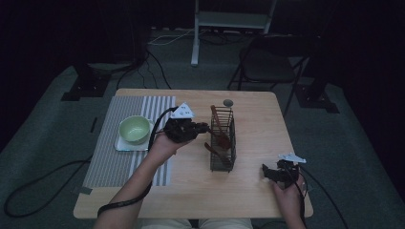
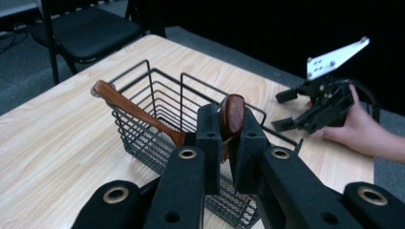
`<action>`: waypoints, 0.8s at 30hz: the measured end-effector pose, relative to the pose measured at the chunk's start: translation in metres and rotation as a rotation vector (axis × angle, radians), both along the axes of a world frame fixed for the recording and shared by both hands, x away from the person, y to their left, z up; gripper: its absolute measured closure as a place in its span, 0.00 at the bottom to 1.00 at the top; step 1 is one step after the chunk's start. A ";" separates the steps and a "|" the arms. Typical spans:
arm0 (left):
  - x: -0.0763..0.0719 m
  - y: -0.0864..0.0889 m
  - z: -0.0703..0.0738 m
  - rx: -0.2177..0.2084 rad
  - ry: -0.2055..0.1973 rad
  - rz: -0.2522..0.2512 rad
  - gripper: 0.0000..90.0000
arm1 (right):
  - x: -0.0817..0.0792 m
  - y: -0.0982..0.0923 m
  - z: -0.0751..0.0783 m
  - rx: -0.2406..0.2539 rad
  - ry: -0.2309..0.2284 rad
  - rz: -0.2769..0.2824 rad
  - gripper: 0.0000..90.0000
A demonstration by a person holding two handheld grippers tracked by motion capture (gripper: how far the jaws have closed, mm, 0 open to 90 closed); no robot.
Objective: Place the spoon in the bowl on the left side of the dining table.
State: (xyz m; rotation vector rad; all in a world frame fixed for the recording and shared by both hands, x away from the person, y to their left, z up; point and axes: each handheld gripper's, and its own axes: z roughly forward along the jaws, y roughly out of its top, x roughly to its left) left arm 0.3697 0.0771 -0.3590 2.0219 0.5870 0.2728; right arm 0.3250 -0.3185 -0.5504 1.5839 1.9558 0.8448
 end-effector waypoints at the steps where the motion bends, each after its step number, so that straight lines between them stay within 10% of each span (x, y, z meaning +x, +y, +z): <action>1: -0.001 0.002 0.002 0.002 -0.004 0.004 0.93 | 0.000 0.000 0.000 0.000 0.000 0.000 0.13; 24: -0.018 0.040 0.031 -0.070 -0.069 0.058 0.93 | 0.000 0.000 0.000 0.000 0.000 0.000 0.13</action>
